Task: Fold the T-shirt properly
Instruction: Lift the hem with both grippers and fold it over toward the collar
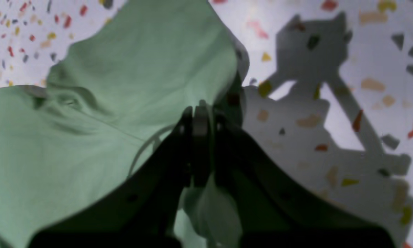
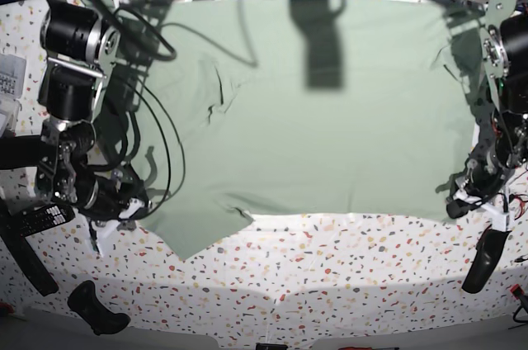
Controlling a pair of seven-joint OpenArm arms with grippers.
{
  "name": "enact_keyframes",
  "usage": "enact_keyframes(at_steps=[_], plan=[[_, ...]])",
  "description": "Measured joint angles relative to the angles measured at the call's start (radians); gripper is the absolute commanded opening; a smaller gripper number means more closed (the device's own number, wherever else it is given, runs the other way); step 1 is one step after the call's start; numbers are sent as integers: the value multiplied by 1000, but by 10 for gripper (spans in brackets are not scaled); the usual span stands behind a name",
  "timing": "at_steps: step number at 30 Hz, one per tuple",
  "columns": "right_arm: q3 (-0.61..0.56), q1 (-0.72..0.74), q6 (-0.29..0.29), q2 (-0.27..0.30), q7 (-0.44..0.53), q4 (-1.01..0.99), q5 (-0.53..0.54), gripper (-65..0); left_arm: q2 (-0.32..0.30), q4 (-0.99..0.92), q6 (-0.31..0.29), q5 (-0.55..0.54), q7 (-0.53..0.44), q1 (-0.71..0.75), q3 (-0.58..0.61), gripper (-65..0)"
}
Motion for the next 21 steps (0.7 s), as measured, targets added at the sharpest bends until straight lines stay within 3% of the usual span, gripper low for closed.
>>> enact_keyframes(at_steps=[2,4,8,13,21], plan=[[0,13,2,0,-3,0,1,-650,0,0,-39,0,14,-8,0,-650],[0,18,28,1,-2,5,36,-650,0,0,-37,-3,38,-11,0,-650],[0,-8,28,-1,-26,70,95,-650,0,0,-37,-38,94,-6,0,-650],[0,-91,29,0,-49,220,98,-650,-6,35,-38,-101,114,19,0,-650],[-2,-279,34,-2,-56,459,95,-650,-5,418,-37,-296,309,242,1,-650]])
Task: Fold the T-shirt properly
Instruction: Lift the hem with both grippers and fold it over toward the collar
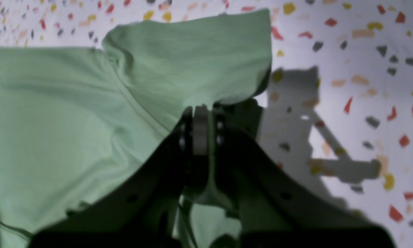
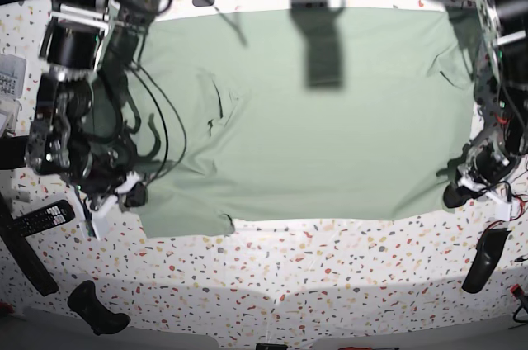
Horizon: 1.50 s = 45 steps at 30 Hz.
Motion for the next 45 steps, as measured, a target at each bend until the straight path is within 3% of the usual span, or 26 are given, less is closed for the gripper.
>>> enact_keyframes(at_steps=[6,13,17,19,23,31,36,45], plan=[[-1,-126,2,0,-7,126,3,-650,-3,333,-3,-69,13,191,0,-650],[-1,-227,2,0,1,257,-8,-650,1,515,-4,-71,16,318,-29,-650],[19,-267,2,-1,-1,281,-4,-650,6,546,-3,-98,18,365,-139,-650],[45,-277,2,-1,-4,281,-4,-650,6,549,-4,-174,29,391,-199,-650],[106,-288,2,-1,-1,281,-3,-650,6,549,0,-248,132,428,-277,-650],[129,-293,2,-1,8,281,5,-650,6,549,-1,-272,185,467,-291,-650],[129,-293,2,-1,7,281,4,-650,6,549,-1,-275,290,467,-291,-650],[129,-293,2,-1,-63,281,5,-650,6,549,-1,-275,386,467,-291,-650]])
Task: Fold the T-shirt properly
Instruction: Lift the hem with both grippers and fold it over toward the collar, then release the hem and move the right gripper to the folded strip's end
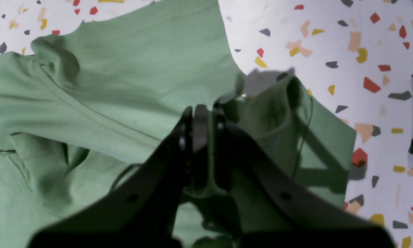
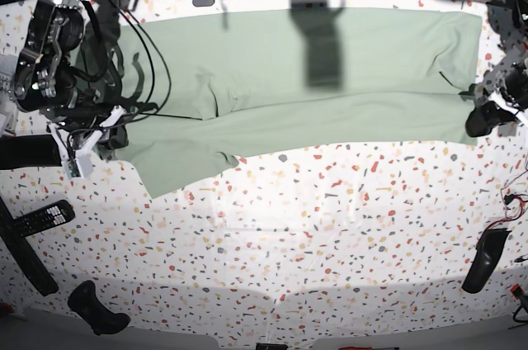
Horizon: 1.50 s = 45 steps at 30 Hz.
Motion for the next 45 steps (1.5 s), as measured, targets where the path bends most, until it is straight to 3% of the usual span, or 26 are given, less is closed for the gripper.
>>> enact_keyframes(at_steps=[1,2,5,7,16,23,33,35,38,45], plan=[[0,0,0,0,-9,0,0,-650,0,0,0,0,0,0,0,-650],[0,0,0,0,-18,0,0,-603,0,0,0,0,0,0,0,-650],[0,0,0,0,-38,0,0,-442,0,0,0,3,0,0,0,-510],[0,0,0,0,-42,0,-1,-399,0,0,0,6,-1,0,0,-461],[2,30,0,4,8,0,3,-396,-1,0,-2,75,-22,6,0,-455],[34,137,0,23,1,0,158,-396,-1,0,-2,75,-140,6,0,-456],[34,189,0,28,45,-3,113,-391,0,0,-2,75,-140,6,0,-456],[34,209,0,28,11,-23,65,-341,3,0,-2,73,-140,5,0,-456],[33,218,-1,37,6,-113,54,-282,36,0,0,72,-137,-17,-5,-456],[35,322,-3,90,-34,-371,66,-282,139,0,-2,64,-136,-82,-2,-456]])
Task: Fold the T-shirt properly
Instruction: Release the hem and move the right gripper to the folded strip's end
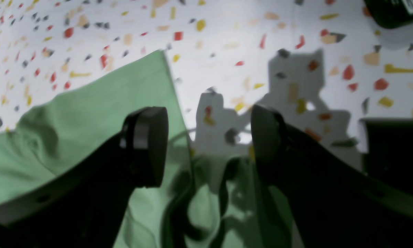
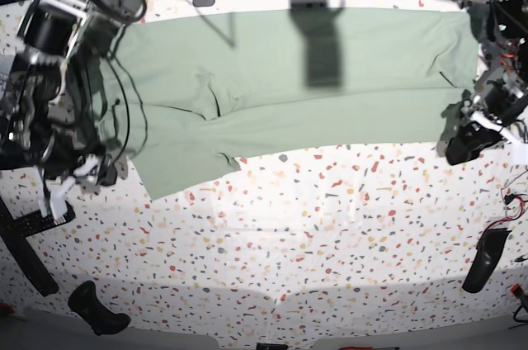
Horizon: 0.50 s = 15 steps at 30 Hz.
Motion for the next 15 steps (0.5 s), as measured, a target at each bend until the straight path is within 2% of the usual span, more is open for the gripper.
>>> enact_keyframes(at_steps=[7,12,15], plan=[[-44,198,2,11,46,-251,37,-282,5,0,1,3,0,-6,-2,-456],[-171,241,2,3,112,-456,-100,-282,5,0,0,3,1,-6,-2,-456],[-257,243,0,3,200,-493,-112,-282,5,0,0,3,0,-5,-2,-456]])
